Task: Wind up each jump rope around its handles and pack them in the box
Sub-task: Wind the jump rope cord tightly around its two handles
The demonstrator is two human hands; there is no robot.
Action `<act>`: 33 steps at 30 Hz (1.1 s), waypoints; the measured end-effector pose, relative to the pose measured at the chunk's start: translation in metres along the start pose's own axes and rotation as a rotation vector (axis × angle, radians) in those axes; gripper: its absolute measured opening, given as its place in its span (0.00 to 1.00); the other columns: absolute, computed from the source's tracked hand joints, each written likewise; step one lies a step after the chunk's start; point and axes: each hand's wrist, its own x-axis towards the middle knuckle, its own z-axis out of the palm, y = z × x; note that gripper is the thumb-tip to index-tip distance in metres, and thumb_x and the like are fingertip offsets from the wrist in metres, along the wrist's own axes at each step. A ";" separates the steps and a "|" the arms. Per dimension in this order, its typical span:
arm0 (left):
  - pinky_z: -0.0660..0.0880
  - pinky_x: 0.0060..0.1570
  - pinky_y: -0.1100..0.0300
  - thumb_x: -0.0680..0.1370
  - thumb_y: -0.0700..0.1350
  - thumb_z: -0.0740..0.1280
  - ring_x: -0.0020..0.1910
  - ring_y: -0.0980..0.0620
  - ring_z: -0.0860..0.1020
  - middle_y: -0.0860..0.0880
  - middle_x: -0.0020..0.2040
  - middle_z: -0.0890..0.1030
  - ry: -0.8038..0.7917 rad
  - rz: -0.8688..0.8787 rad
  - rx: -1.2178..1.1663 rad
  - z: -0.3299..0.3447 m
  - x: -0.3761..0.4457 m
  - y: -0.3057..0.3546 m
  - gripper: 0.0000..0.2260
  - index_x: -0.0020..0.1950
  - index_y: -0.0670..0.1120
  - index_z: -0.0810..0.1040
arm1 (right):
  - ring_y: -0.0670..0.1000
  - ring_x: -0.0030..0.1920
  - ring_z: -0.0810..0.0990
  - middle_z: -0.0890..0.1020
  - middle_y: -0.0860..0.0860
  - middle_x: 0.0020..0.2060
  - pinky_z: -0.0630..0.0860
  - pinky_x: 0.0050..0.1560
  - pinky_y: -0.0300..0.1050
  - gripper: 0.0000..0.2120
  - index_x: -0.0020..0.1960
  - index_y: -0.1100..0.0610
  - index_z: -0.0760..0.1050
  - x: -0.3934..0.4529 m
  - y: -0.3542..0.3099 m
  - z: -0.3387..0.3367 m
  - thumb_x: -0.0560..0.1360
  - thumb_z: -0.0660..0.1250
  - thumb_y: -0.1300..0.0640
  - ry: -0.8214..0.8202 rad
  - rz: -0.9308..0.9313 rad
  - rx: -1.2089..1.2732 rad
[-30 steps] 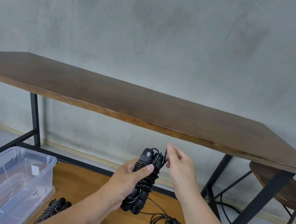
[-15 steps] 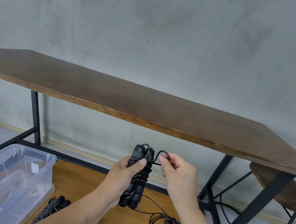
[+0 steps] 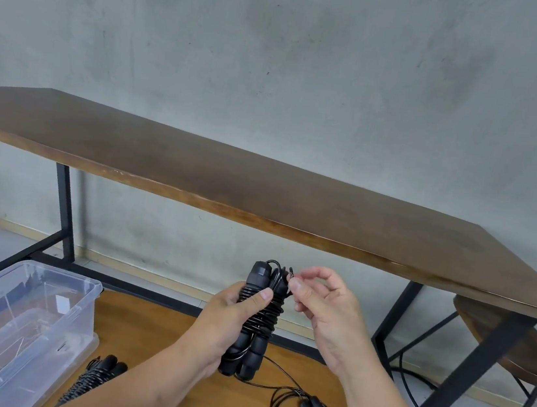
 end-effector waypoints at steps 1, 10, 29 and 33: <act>0.80 0.47 0.54 0.77 0.51 0.70 0.46 0.44 0.84 0.42 0.48 0.86 0.002 0.000 -0.002 0.000 0.000 -0.001 0.10 0.55 0.47 0.82 | 0.47 0.34 0.76 0.85 0.51 0.39 0.77 0.40 0.40 0.17 0.52 0.58 0.81 0.000 0.000 0.001 0.65 0.76 0.57 0.006 0.019 0.003; 0.79 0.44 0.56 0.77 0.50 0.70 0.43 0.47 0.82 0.43 0.45 0.85 0.022 0.055 0.008 0.005 0.001 -0.003 0.08 0.53 0.48 0.82 | 0.47 0.27 0.75 0.80 0.53 0.29 0.77 0.31 0.40 0.04 0.47 0.59 0.83 -0.004 0.016 0.005 0.75 0.71 0.66 0.288 0.053 -0.076; 0.79 0.43 0.57 0.77 0.51 0.71 0.44 0.51 0.83 0.49 0.44 0.85 0.102 0.187 0.153 0.010 0.000 -0.010 0.07 0.54 0.55 0.81 | 0.48 0.38 0.83 0.83 0.47 0.36 0.82 0.39 0.44 0.04 0.46 0.42 0.80 -0.013 0.020 0.019 0.73 0.73 0.51 0.311 -0.209 -0.474; 0.80 0.47 0.53 0.76 0.55 0.71 0.45 0.51 0.83 0.51 0.44 0.84 0.121 0.184 0.194 0.009 -0.001 -0.015 0.07 0.53 0.57 0.81 | 0.47 0.29 0.80 0.82 0.51 0.32 0.80 0.34 0.42 0.02 0.44 0.54 0.82 -0.012 0.019 0.023 0.72 0.74 0.58 0.343 -0.088 -0.200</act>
